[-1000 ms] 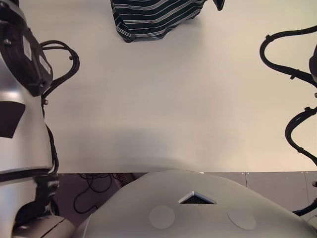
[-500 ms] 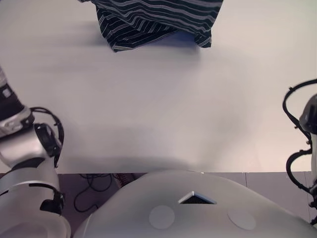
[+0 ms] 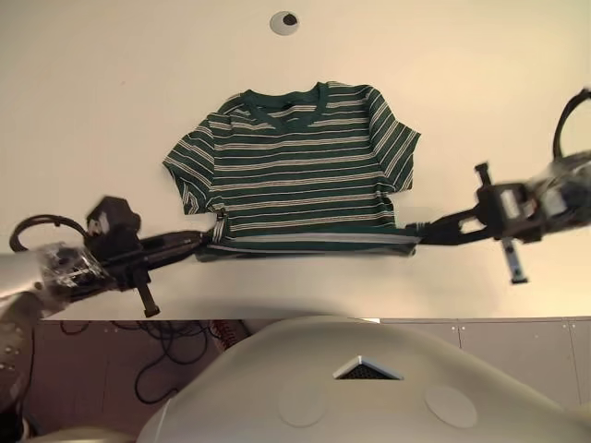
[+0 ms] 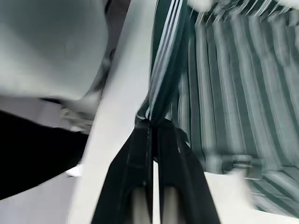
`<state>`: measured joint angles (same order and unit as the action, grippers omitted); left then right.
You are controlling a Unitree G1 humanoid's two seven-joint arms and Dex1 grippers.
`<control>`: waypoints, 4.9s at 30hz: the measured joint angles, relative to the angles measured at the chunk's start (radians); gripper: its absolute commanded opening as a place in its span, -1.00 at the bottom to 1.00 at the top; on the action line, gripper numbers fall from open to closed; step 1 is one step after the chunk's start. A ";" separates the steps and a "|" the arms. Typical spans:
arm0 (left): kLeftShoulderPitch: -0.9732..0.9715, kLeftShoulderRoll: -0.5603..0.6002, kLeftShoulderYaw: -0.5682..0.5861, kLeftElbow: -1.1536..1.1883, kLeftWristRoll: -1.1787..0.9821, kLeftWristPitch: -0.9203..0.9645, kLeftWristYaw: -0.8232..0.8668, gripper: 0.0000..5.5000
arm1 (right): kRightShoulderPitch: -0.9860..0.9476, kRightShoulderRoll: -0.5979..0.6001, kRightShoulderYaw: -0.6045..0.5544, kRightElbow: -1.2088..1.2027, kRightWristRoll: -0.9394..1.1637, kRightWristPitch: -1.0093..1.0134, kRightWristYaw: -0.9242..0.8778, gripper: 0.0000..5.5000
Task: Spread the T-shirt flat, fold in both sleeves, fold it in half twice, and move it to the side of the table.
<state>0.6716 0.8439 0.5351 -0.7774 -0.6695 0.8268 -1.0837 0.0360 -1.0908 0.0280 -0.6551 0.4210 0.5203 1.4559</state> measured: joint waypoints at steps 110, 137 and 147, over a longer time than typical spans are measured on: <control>-1.093 -0.363 -1.032 1.018 0.587 -0.535 -0.068 -1.00 | -0.879 1.006 0.369 1.833 -0.628 -0.639 -0.807 -0.99; -0.487 0.127 -0.763 0.096 0.400 -0.154 0.030 -1.00 | -0.862 1.005 0.404 1.835 -0.660 -0.672 -0.891 -0.99; -0.821 -0.112 -0.759 0.625 0.523 -0.366 0.230 -1.00 | -0.683 0.931 0.363 1.455 -0.612 -0.599 -0.787 -0.99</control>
<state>-0.1494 0.7315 -0.2238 -0.1525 -0.1468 0.4607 -0.8541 -0.6473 -0.1597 0.3910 0.7995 -0.1913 -0.0786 0.6688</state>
